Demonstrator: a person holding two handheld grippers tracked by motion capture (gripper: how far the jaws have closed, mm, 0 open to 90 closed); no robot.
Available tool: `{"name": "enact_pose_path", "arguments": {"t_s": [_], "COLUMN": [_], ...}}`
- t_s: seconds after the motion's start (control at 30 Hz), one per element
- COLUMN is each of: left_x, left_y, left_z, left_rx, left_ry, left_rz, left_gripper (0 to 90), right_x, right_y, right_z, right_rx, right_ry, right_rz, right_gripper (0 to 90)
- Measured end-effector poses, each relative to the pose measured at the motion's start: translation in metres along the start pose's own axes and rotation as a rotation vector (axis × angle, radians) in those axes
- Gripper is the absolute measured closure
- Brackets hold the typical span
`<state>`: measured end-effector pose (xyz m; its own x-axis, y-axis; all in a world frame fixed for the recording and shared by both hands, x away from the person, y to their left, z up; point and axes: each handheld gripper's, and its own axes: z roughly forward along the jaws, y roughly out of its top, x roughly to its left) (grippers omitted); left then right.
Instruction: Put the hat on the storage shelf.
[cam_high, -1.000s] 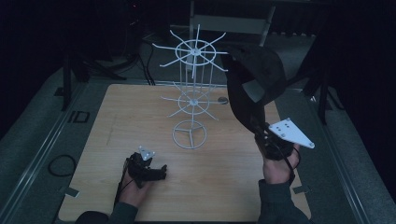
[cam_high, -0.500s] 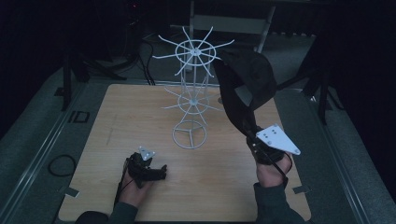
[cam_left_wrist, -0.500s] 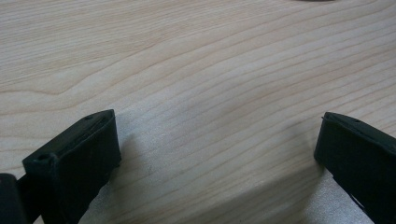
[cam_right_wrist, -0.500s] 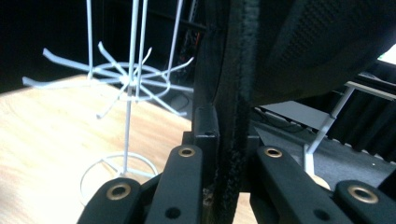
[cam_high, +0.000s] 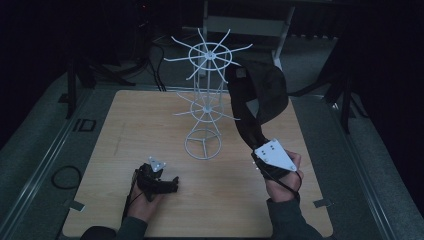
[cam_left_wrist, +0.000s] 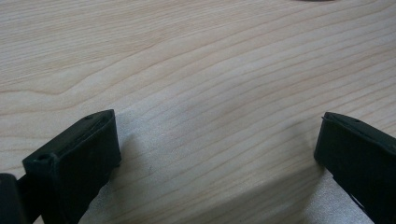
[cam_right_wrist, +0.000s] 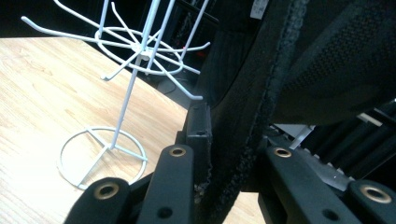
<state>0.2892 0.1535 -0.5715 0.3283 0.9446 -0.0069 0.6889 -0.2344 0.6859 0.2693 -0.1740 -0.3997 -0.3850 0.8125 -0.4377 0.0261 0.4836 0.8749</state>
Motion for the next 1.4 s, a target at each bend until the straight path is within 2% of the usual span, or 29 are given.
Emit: {"name": "enact_pose_path", "arguments": {"t_s": [0.1, 0.2, 0.3, 0.4, 0.53, 0.6, 0.67, 0.7, 0.77, 0.87, 0.97, 1.03, 1.13, 1.4], "left_x": [0.0, 0.0, 0.0, 0.0, 0.0, 0.0, 0.0, 0.0, 0.0, 0.0, 0.0, 0.0, 0.0, 0.0], "left_y": [0.0, 0.0, 0.0, 0.0, 0.0, 0.0, 0.0, 0.0, 0.0, 0.0, 0.0, 0.0, 0.0, 0.0], "left_z": [0.0, 0.0, 0.0, 0.0, 0.0, 0.0, 0.0, 0.0, 0.0, 0.0, 0.0, 0.0, 0.0, 0.0], "left_rx": [0.0, 0.0, 0.0, 0.0, 0.0, 0.0, 0.0, 0.0, 0.0, -0.001, -0.001, 0.0, 0.0, 0.001], "left_ry": [0.0, 0.0, 0.0, 0.001, 0.001, 0.001, 0.0, 0.0, 0.0, 0.001, 0.001, 0.0, 0.0, 0.0], "left_rz": [0.0, 0.0, 0.0, 0.0, 0.0, 0.0, 0.0, 0.0, 0.0, -0.001, -0.001, 0.0, 0.0, 0.003], "left_gripper": [0.1, 0.1, 0.2, 0.1, 0.2, 0.2, 0.1, 0.1, 0.2, 0.1, 0.1, 0.2, 0.2, 0.1], "right_x": [0.001, -0.001, -0.004, -0.004, -0.006, -0.009, -0.011, -0.011, -0.013, -0.015, -0.013, -0.012, -0.015, -0.011], "right_y": [0.004, 0.007, 0.003, 0.0, 0.0, -0.001, -0.003, -0.003, -0.004, -0.006, -0.007, -0.007, -0.007, -0.006], "right_z": [-0.004, -0.003, 0.0, 0.001, 0.003, 0.004, 0.006, 0.006, 0.006, 0.004, 0.001, -0.003, -0.009, -0.017], "right_rx": [-0.03, -0.015, -0.008, -0.005, 0.01, 0.011, 0.032, 0.032, 0.04, 0.039, 0.037, 0.039, 0.03, 0.011], "right_ry": [-0.016, 0.001, 0.03, 0.069, 0.098, 0.121, 0.141, 0.141, 0.148, 0.196, 0.205, 0.198, 0.228, 0.26], "right_rz": [-0.013, -0.014, 0.013, 0.029, 0.053, 0.084, 0.133, 0.133, 0.16, 0.2, 0.207, 0.219, 0.258, 0.261], "right_gripper": [79.3, 77.5, 75.1, 65.0, 53.1, 46.4, 34.4, 34.4, 27.7, 21.2, 14.7, 13.9, 12.6, 11.2]}}
